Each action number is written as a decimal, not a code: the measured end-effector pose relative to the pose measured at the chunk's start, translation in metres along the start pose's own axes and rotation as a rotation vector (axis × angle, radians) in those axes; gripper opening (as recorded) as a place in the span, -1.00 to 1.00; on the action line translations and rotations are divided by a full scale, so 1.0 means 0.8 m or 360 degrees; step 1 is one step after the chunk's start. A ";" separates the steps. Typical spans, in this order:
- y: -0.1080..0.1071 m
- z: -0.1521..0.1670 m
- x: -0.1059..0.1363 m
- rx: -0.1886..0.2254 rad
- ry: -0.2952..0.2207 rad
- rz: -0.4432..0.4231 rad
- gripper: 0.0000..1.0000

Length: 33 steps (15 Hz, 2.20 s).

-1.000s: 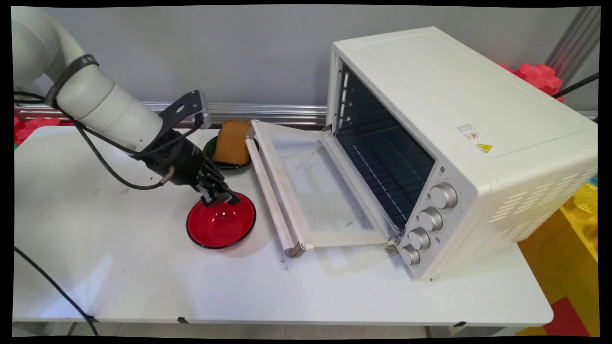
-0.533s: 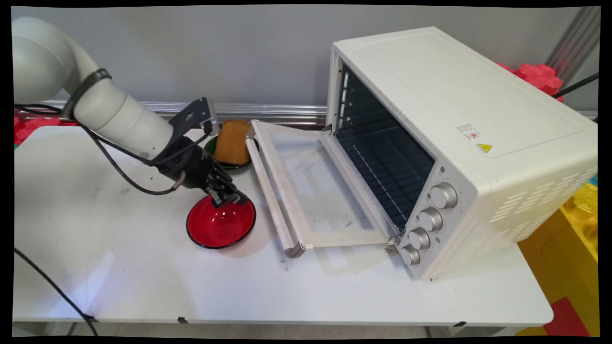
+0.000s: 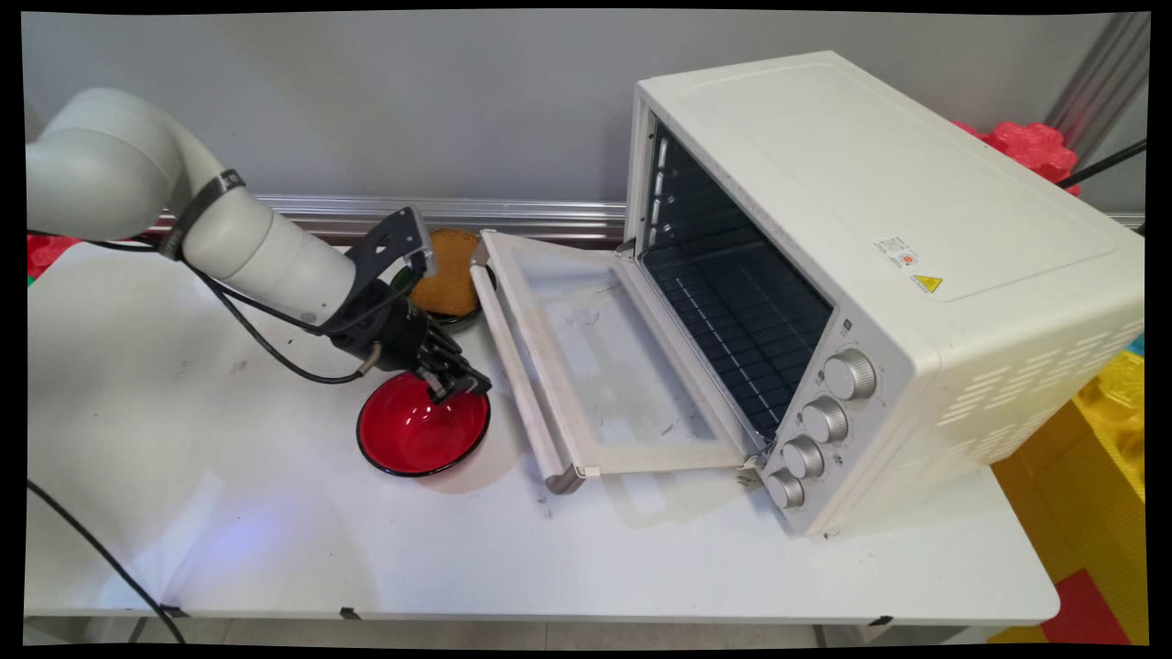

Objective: Close the oven

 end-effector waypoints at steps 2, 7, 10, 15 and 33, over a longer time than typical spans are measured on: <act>-0.003 0.007 -0.002 0.0006 0.0014 -0.0017 -1.00; -0.011 0.022 -0.005 0.0016 0.0048 -0.0043 -1.00; -0.015 0.027 -0.005 0.0011 0.0072 -0.0040 -1.00; -0.024 0.031 0.000 0.0005 0.0126 -0.0045 -1.00; -0.037 0.006 0.045 -0.0067 0.0335 -0.0026 -1.00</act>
